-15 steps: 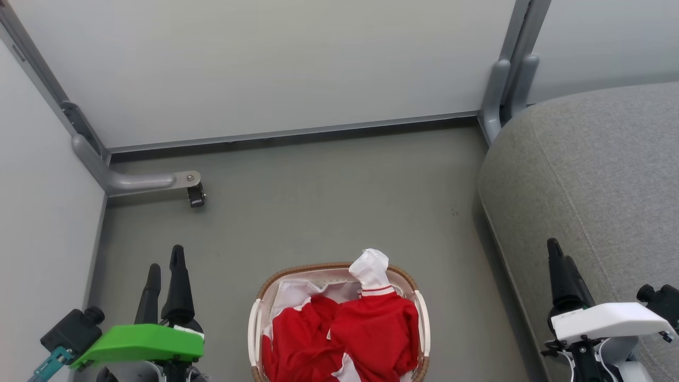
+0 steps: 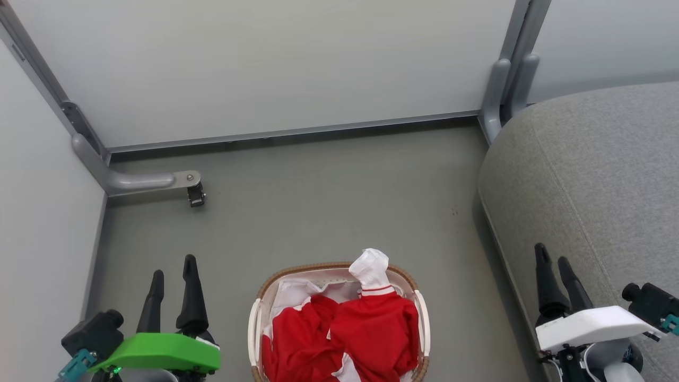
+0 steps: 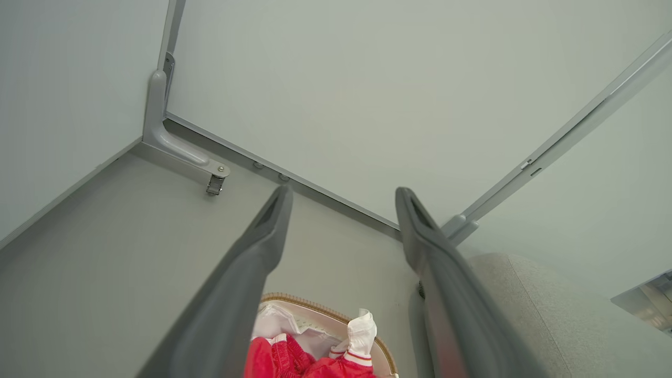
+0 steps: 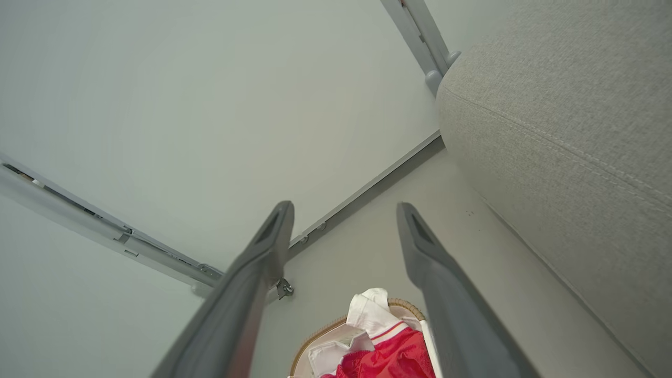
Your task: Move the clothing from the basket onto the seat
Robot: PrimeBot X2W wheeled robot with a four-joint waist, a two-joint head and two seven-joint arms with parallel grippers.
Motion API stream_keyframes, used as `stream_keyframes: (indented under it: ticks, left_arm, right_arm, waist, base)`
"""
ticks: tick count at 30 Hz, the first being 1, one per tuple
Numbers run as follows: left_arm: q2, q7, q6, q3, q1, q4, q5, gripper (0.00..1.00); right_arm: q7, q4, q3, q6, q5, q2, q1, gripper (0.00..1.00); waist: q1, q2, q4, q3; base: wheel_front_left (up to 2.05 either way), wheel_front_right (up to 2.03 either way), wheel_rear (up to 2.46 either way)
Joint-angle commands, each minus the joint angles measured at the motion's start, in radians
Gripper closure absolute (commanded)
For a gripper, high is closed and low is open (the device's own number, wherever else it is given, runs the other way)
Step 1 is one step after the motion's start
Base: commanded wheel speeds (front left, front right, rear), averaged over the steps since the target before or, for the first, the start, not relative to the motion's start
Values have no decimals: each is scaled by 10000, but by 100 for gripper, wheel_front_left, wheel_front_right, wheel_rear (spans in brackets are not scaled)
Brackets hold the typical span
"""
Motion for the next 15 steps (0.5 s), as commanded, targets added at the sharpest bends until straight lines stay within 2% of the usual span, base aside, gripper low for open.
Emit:
stream_keyframes:
  ticks: [1, 15]
  left_arm:
    - [68, -102, 36, -62, 66, -43, 286, 0]
    - [81, -453, 135, -401, 180, 182, 1605, 0]
  right_arm:
    - [-109, -67, 42, 2, -318, -62, -9, 0]
    - [-470, 117, 486, 3, -2132, -80, 72, 0]
  waist:
    - [0, -1, -1, -1]
    - [0, -1, 23, 10]
  base:
    - [0, 0, 0]
    - [0, 0, 0]
